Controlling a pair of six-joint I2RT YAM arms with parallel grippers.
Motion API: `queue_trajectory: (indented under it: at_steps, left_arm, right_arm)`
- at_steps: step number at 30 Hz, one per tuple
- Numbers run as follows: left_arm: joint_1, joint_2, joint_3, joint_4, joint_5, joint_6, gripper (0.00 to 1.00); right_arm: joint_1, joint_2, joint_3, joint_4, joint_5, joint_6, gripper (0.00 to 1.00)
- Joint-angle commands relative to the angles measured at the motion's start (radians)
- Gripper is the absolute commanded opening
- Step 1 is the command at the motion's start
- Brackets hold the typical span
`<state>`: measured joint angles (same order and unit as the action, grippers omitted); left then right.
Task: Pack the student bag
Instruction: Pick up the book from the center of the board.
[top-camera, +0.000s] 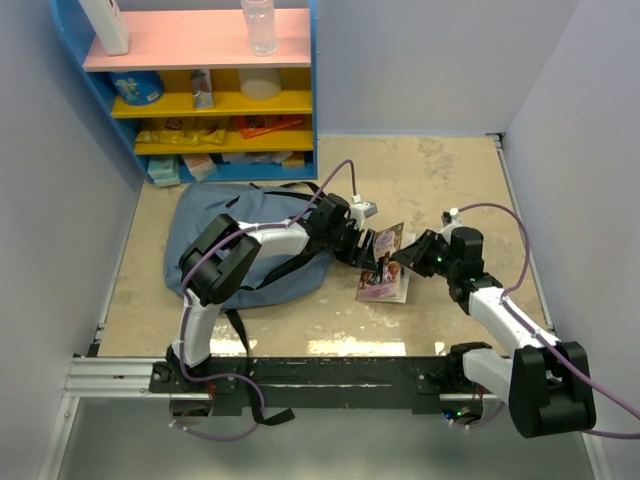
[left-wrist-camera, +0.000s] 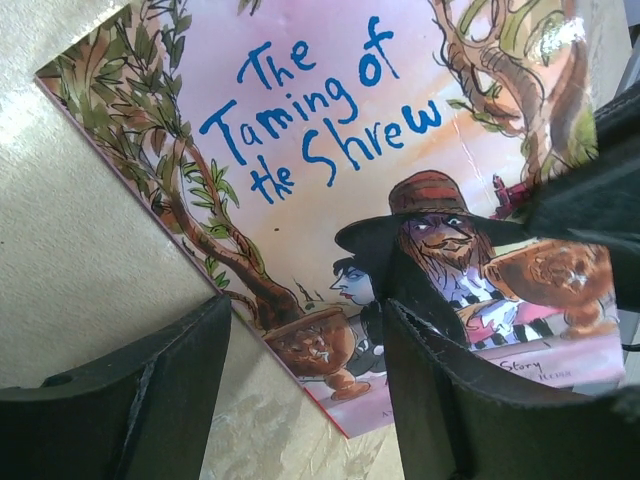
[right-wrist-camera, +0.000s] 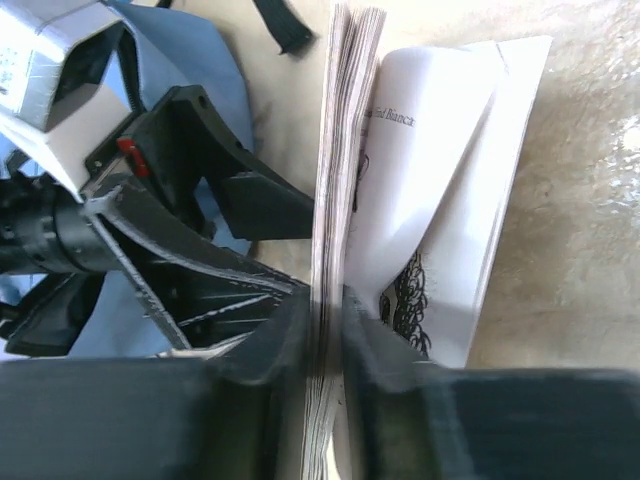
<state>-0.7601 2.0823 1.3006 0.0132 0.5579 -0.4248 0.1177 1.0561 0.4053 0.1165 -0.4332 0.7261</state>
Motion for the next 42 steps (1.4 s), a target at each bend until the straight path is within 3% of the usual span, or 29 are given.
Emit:
queue_trajectory:
  at_steps: [1, 3, 8, 12, 14, 18, 21, 22, 24, 25, 28, 36, 40, 42]
  left_arm:
    - [-0.01, -0.004, 0.019, -0.059, 0.019, 0.037, 0.67]
    - [-0.01, -0.011, 0.02, -0.061, 0.019, 0.038, 0.67]
    - [-0.002, -0.018, 0.043, -0.085, 0.033, 0.037, 0.7]
    - [0.036, -0.022, 0.039, -0.081, 0.086, -0.009, 1.0]
    - [0.074, -0.021, 0.01, -0.029, 0.188, -0.09, 1.0]
    - [0.123, -0.065, -0.076, 0.2, 0.292, -0.236, 1.0]
    - [0.149, -0.1, -0.19, 0.477, 0.362, -0.391, 1.0]
    - [0.157, -0.1, -0.22, 0.704, 0.387, -0.551, 1.0]
    - [0.169, -0.071, -0.302, 0.969, 0.424, -0.734, 1.0]
    - [0.171, -0.055, -0.311, 1.177, 0.433, -0.878, 1.0]
    - [0.173, 0.004, -0.307, 1.432, 0.461, -1.068, 1.0]
    - [0.171, -0.011, -0.322, 1.527, 0.474, -1.118, 1.0]
    - [0.173, -0.039, -0.311, 1.532, 0.485, -1.109, 0.77]
    - [0.179, -0.057, -0.304, 1.536, 0.479, -1.103, 0.36]
  right_arm:
    - [0.005, 0.015, -0.002, 0.02, 0.027, 0.015, 0.04]
    - [0.007, 0.016, 0.006, 0.006, 0.034, 0.004, 0.0]
    - [0.005, 0.007, 0.061, -0.061, 0.054, -0.02, 0.0]
    - [0.004, -0.047, 0.141, -0.113, 0.065, -0.017, 0.0]
    - [0.002, -0.076, 0.185, -0.144, 0.067, -0.011, 0.0]
    - [-0.003, -0.091, 0.222, -0.156, 0.053, 0.015, 0.0]
    - [-0.01, -0.103, 0.221, -0.129, 0.041, 0.058, 0.0]
    - [-0.01, -0.107, 0.214, -0.097, 0.027, 0.071, 0.0]
    - [-0.015, -0.104, 0.19, -0.058, 0.001, 0.12, 0.0]
    - [-0.016, -0.104, 0.178, 0.004, -0.033, 0.145, 0.0]
    - [-0.024, -0.1, 0.139, 0.112, -0.074, 0.232, 0.0]
    - [-0.024, -0.114, 0.122, 0.167, -0.078, 0.285, 0.0]
    - [-0.024, -0.11, 0.141, 0.12, -0.07, 0.236, 0.0]
    - [-0.024, -0.111, 0.151, 0.086, -0.055, 0.214, 0.02]
